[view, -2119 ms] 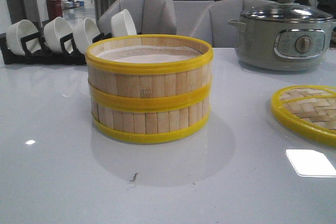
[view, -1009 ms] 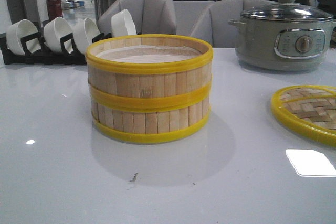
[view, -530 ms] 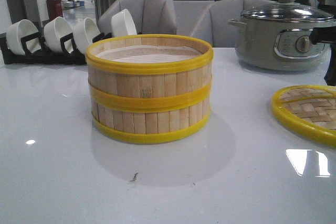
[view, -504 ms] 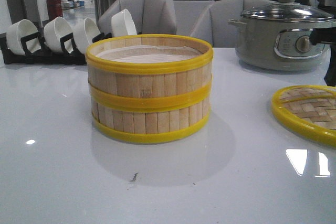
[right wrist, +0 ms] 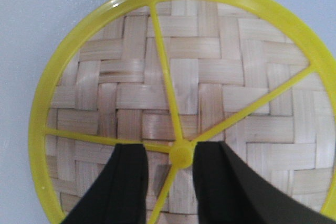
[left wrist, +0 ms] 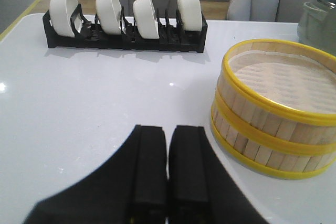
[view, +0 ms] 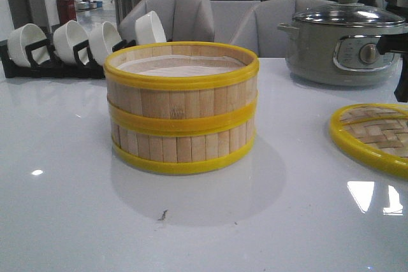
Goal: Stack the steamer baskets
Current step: 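Lower the right gripper onto the woven lid's center knob and grasp it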
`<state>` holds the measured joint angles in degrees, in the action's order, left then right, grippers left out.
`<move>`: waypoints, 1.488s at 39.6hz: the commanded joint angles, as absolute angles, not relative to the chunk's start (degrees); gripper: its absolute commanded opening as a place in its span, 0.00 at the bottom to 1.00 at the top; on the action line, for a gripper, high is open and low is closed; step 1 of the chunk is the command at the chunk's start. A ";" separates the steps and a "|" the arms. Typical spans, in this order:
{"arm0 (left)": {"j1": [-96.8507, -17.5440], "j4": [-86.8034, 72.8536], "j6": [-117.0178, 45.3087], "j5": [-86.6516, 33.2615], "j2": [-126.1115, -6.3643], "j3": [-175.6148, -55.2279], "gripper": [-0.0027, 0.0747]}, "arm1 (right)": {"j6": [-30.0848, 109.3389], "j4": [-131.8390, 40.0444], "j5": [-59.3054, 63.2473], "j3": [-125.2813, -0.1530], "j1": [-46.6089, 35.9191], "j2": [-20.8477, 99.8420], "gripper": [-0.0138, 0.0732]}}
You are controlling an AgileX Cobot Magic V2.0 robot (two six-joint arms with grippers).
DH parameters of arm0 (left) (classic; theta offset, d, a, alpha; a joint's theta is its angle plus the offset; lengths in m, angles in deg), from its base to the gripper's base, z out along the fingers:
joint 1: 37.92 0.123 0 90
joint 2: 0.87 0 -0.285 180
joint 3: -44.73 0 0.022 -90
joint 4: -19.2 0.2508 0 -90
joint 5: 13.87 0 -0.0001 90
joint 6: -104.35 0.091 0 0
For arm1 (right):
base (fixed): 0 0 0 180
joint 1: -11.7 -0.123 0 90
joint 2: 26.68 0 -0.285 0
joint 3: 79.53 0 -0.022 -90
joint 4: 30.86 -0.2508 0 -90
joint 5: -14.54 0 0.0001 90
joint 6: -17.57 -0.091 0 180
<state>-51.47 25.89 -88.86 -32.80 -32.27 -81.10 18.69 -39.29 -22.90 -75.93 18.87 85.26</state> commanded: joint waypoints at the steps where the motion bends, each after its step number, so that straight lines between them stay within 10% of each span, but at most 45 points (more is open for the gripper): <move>1: -51.47 26.05 -89.30 -28.38 -32.53 -82.71 0.15 | 18.69 -39.95 -20.42 -78.02 19.74 82.69 0.55; 59: -51.47 26.05 -89.30 -28.38 -32.53 -82.71 0.15 | 18.74 -40.05 -19.46 -77.97 19.87 85.00 0.55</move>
<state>-51.47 25.89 -88.86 -32.80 -32.27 -81.10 18.58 -39.42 -21.81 -76.00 19.49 88.07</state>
